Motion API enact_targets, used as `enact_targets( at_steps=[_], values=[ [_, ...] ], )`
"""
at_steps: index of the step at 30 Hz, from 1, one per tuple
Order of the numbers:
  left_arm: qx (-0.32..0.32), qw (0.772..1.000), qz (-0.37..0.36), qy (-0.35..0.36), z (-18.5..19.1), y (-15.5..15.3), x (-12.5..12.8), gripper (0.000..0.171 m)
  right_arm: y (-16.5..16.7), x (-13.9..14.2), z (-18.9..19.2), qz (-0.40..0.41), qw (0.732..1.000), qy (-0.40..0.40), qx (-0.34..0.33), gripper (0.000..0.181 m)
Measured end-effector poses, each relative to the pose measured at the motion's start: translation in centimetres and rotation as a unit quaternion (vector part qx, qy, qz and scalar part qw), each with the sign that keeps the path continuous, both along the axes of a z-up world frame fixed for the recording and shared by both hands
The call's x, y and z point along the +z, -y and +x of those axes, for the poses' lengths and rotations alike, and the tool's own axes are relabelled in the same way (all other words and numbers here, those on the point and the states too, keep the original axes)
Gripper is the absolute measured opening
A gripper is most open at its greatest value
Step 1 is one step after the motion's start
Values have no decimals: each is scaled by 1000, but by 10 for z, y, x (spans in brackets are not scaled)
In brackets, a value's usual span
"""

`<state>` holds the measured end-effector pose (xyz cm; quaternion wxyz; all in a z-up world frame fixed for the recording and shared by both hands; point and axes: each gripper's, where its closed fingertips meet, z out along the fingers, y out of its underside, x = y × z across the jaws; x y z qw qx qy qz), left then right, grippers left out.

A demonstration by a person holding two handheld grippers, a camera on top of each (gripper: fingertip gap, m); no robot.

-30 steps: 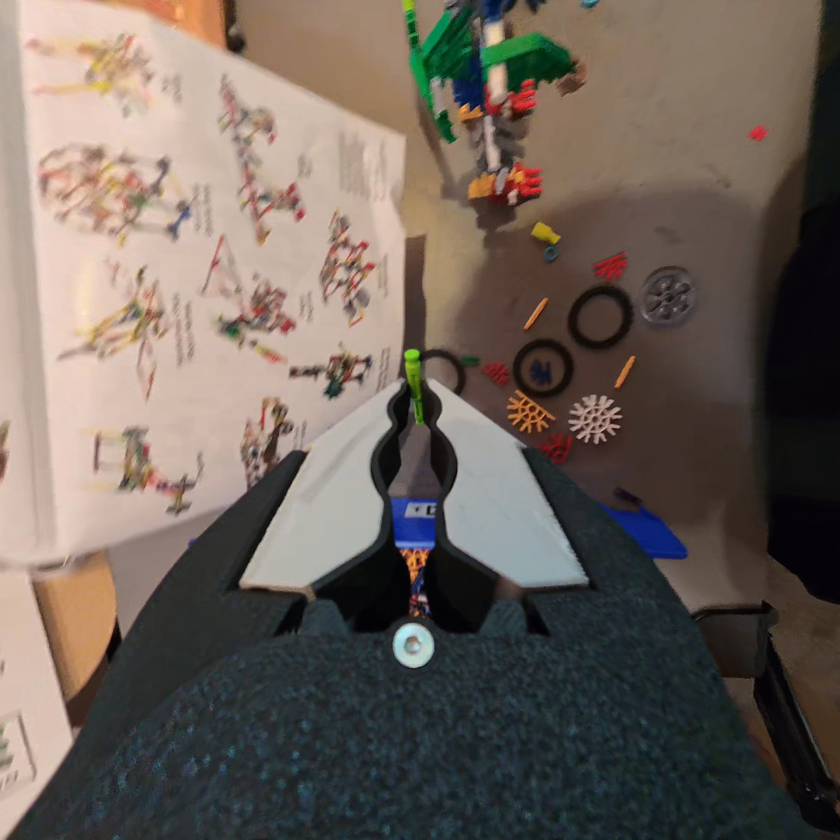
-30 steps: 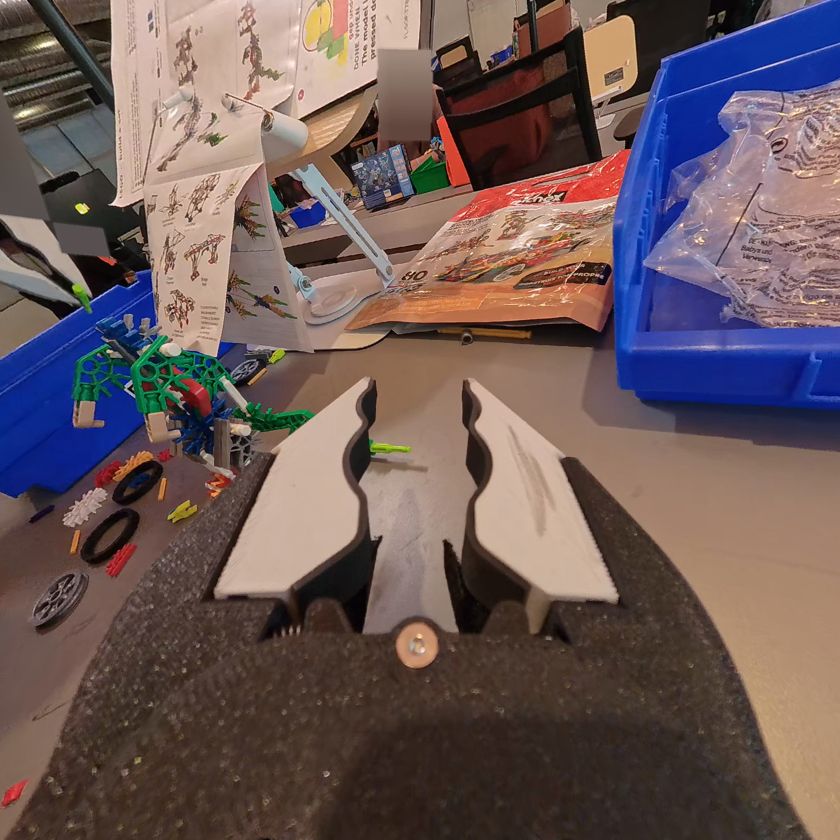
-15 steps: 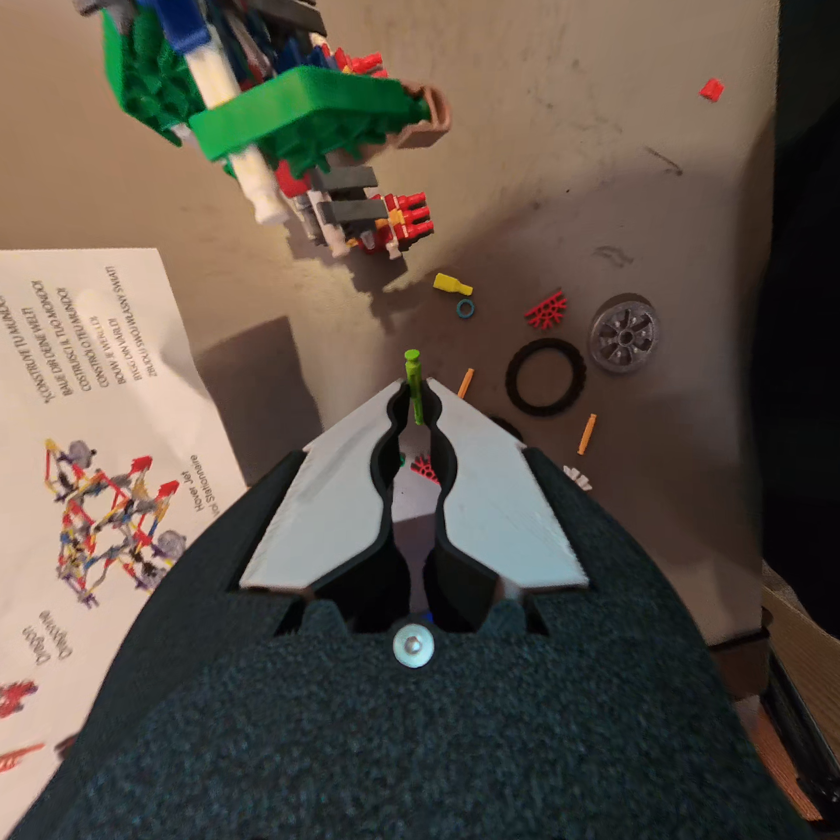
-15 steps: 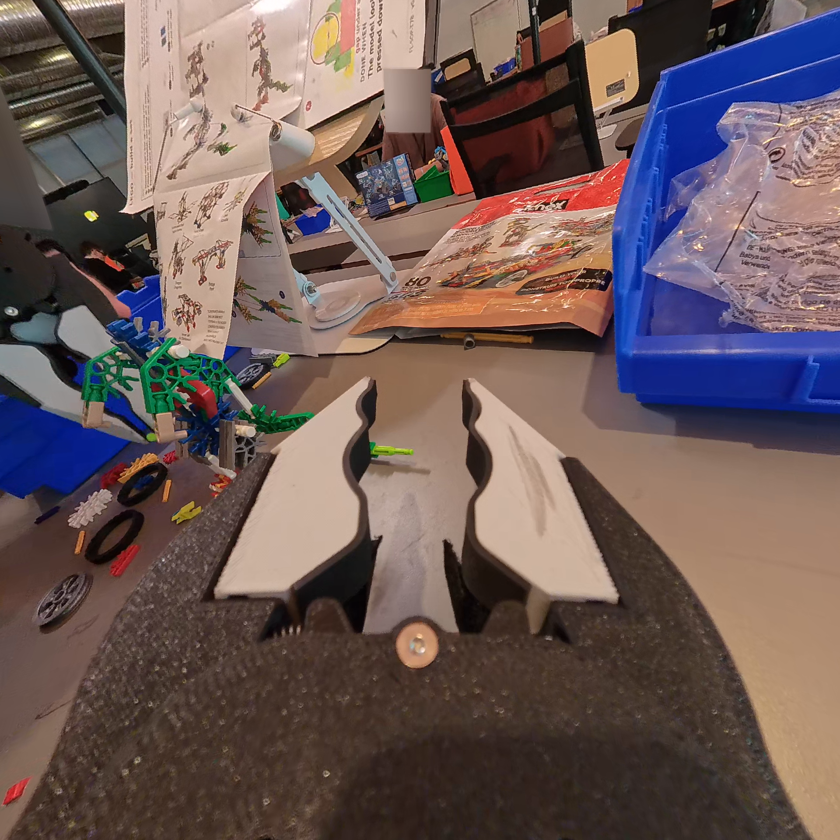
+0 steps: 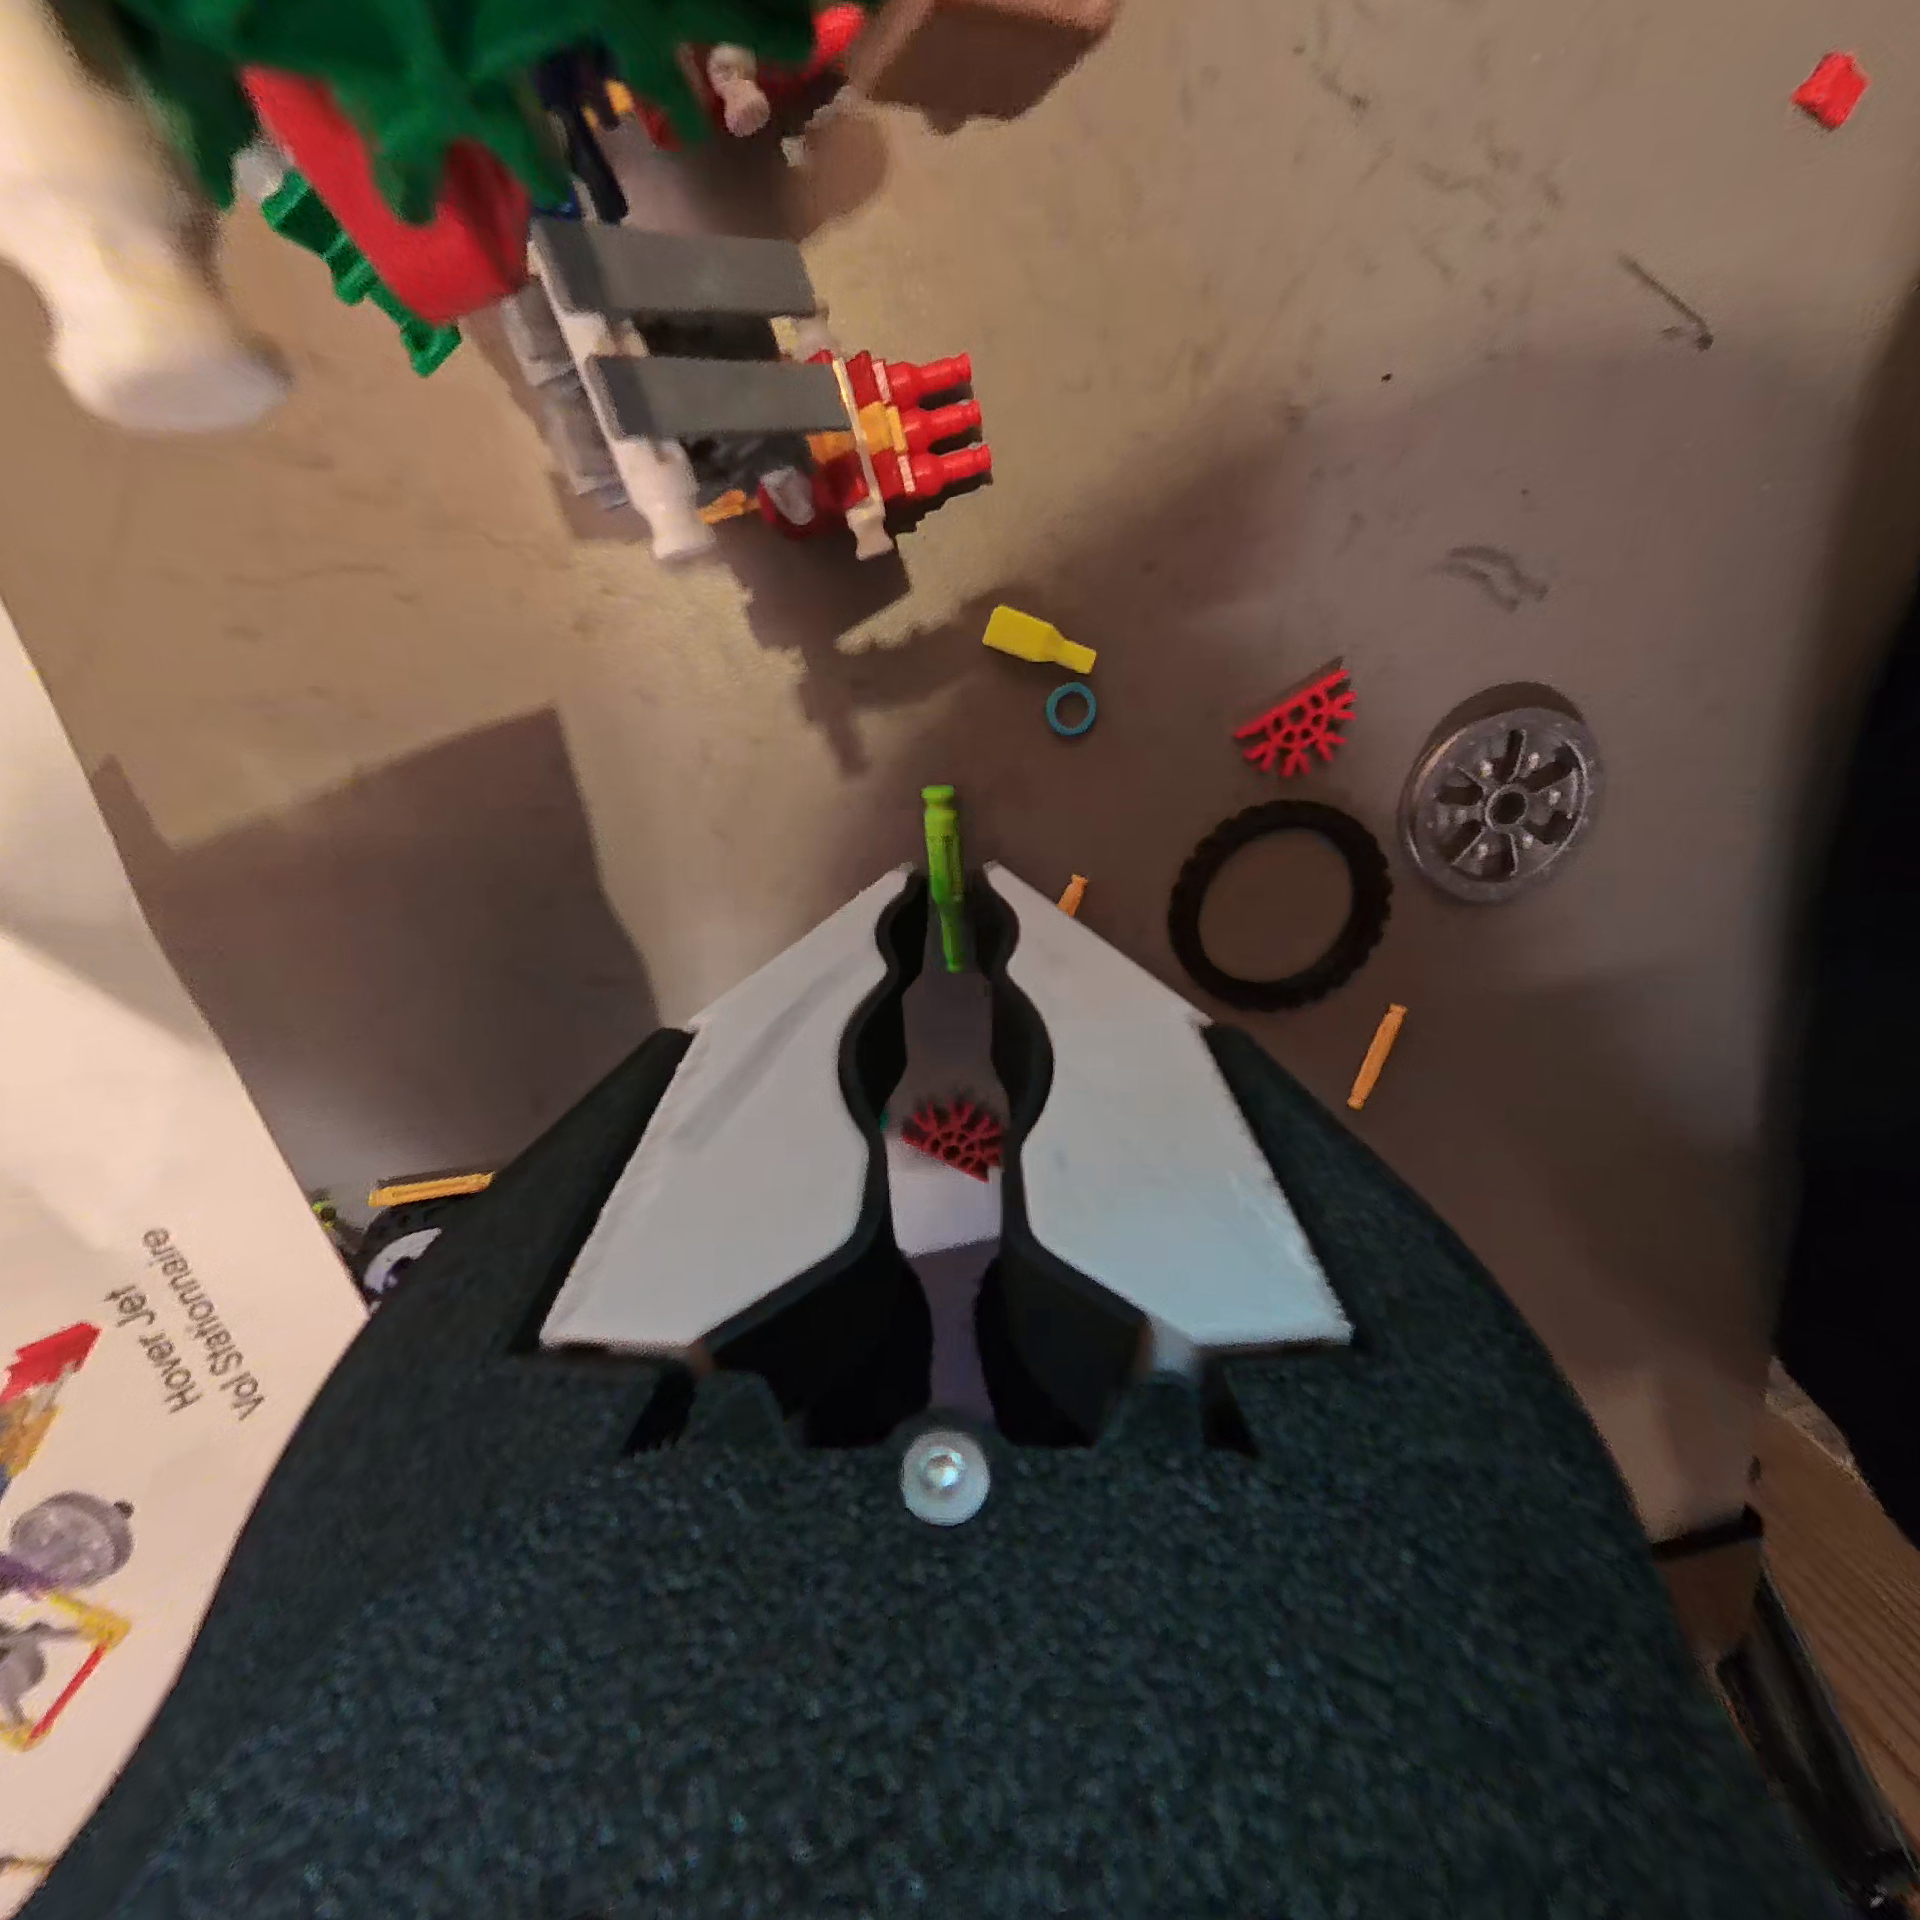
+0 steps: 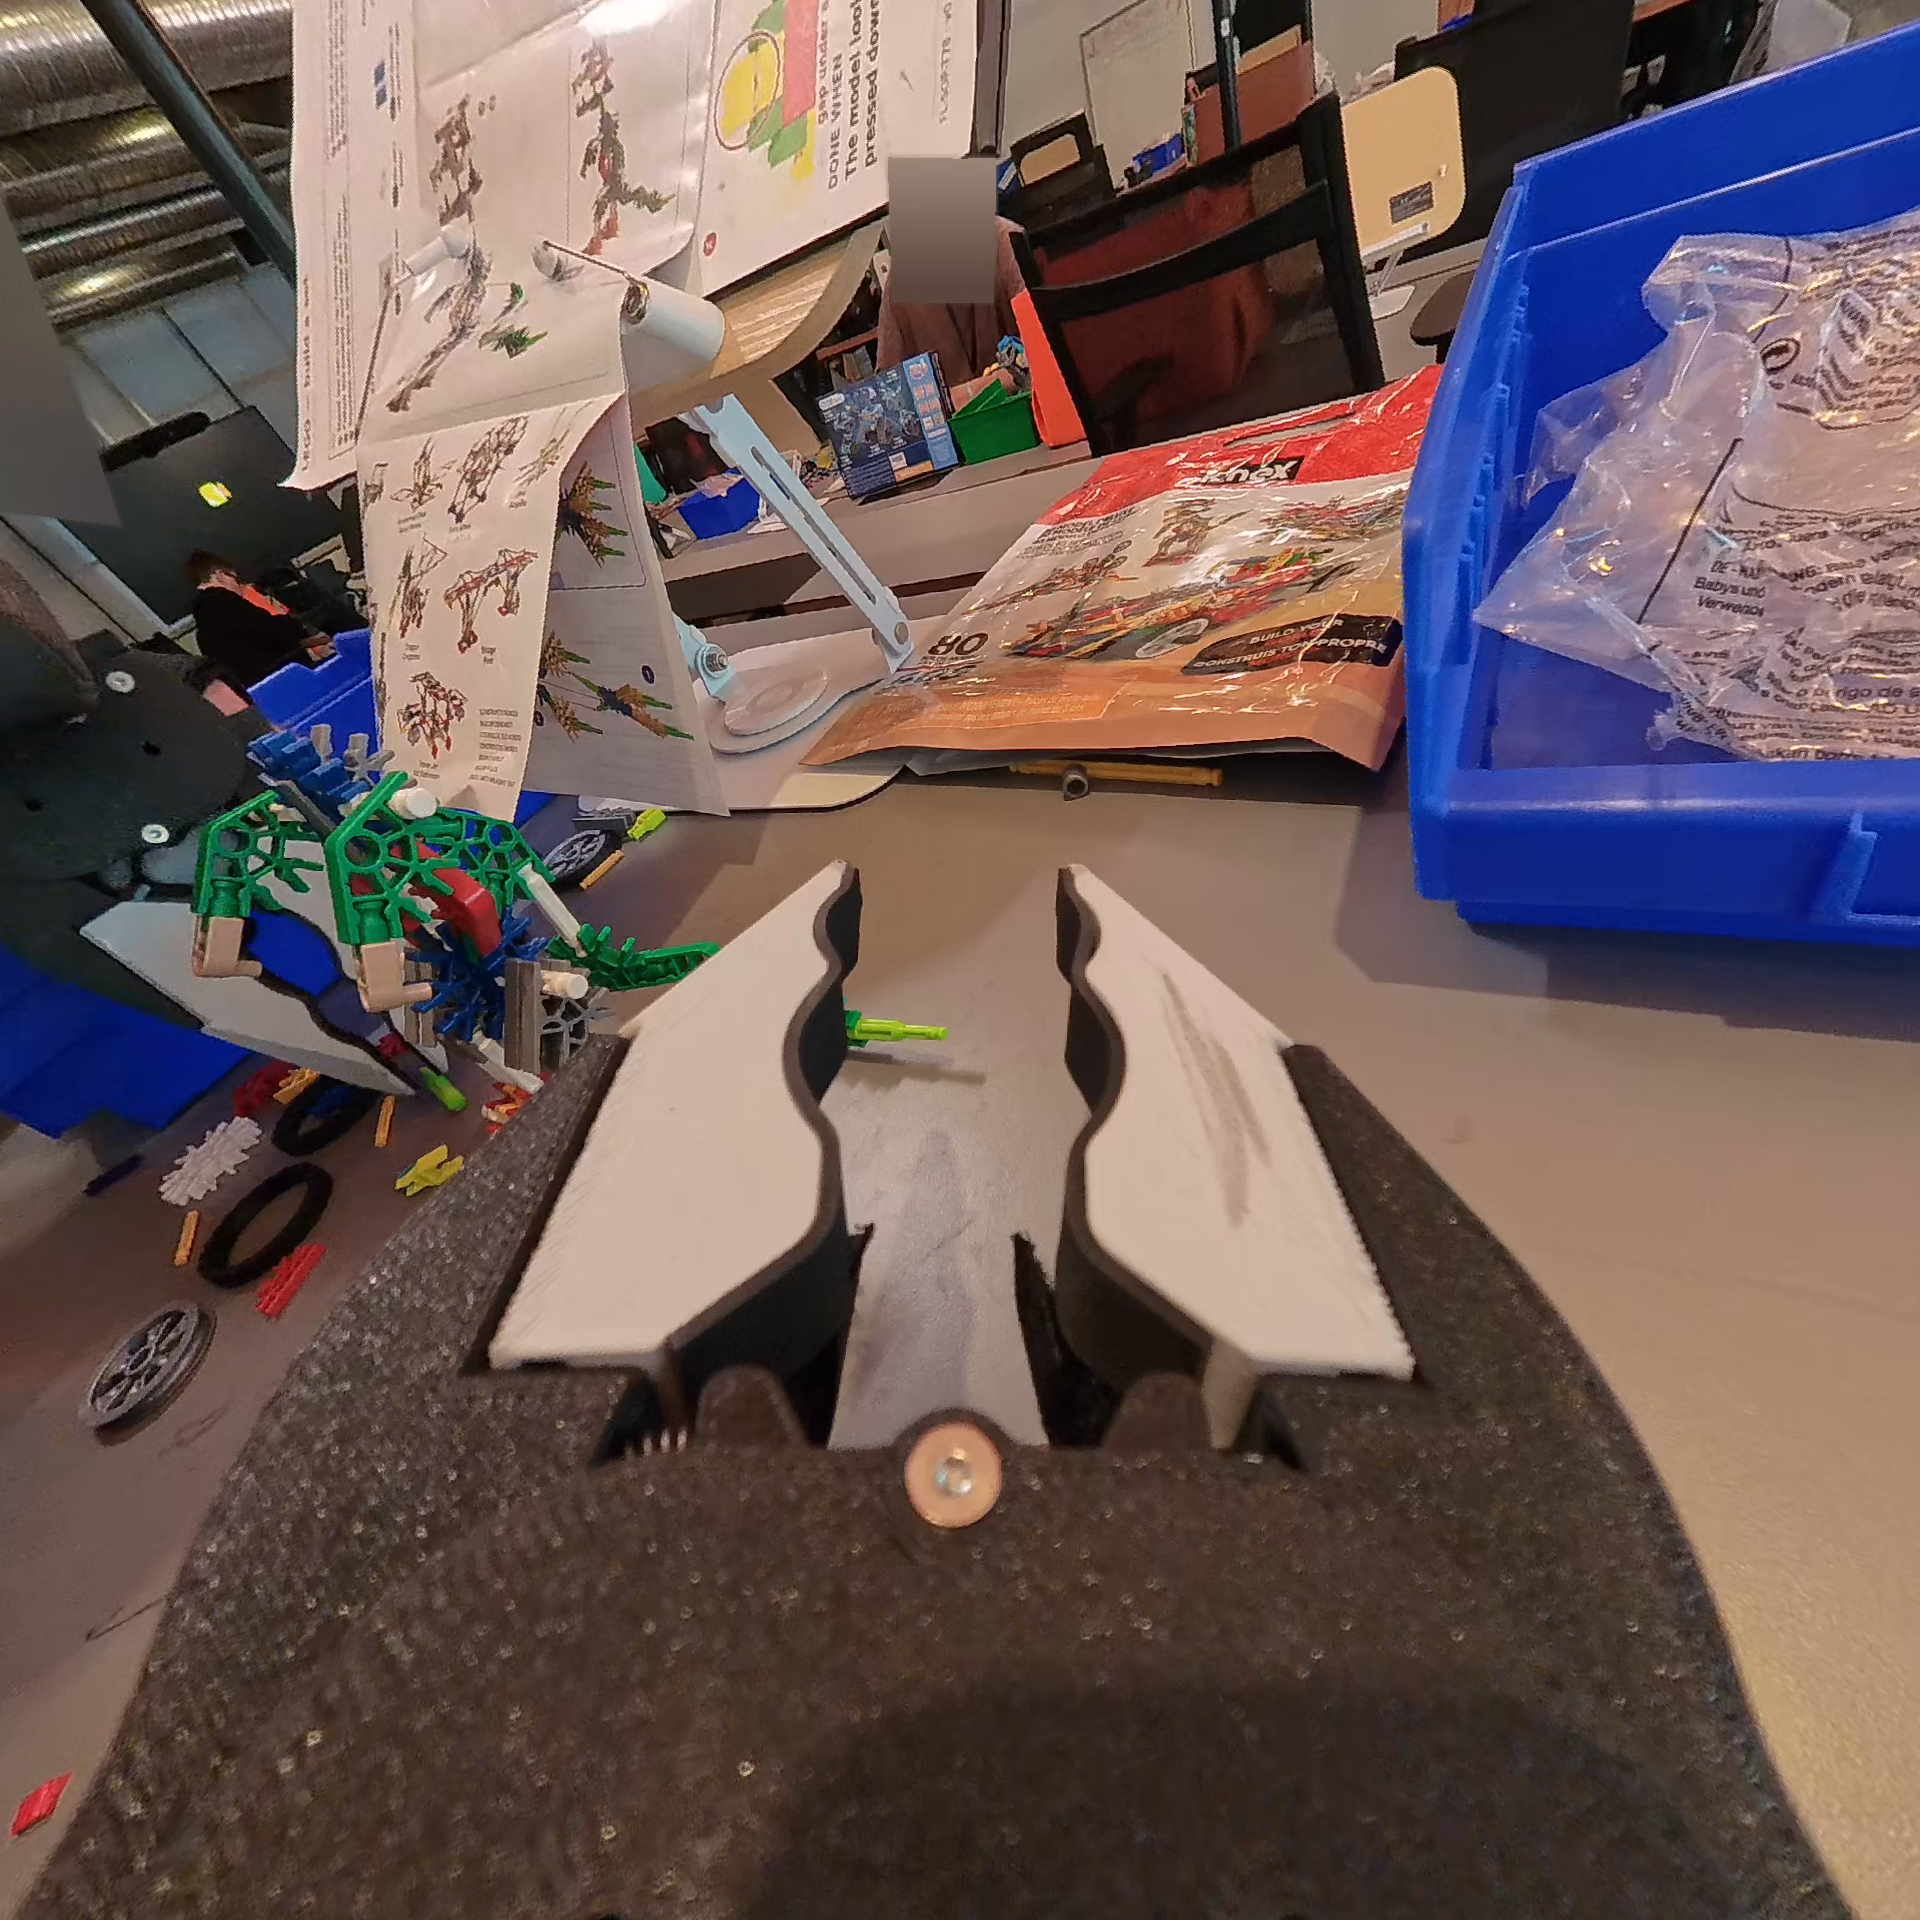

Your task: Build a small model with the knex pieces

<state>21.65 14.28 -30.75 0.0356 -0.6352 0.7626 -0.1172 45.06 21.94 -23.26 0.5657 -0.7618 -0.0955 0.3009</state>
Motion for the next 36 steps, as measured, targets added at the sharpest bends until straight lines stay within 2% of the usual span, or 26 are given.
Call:
enact_targets(
  at_steps=[5, 9, 15, 19, 23, 28, 32, 36],
  values=[
    [11, 1000, 2, 6, 1, -1, -1, 12, 0, 0, 0, 0, 1000, 0, 0, 38],
    [25, 999, 2, 30, 5, -2, 11, 13, 0, 0, 0, 0, 1000, -2, 0, 38],
    [49, 992, -16, 114, 7, -1, 56, 12, 0, 0, 0, 0, 1000, -2, 0, 38],
    [83, 985, -7, 154, -10, -12, 88, 11, 0, -1, 0, -2, 1000, -1, 1, 38],
    [127, 976, 12, 177, -45, -32, 121, 11, 0, -1, 0, -4, 1000, 0, 2, 38],
    [212, 962, 89, 146, -126, -77, 148, 12, -1, -3, -2, -10, 1000, 4, 6, 38],
    [260, 954, 108, 106, -187, -94, 148, 14, -1, -6, -3, -18, 1000, 7, 9, 38],
    [276, 955, 93, 55, -229, -91, 125, 18, -2, -9, -5, -29, 999, 12, 13, 38]
  ],
)
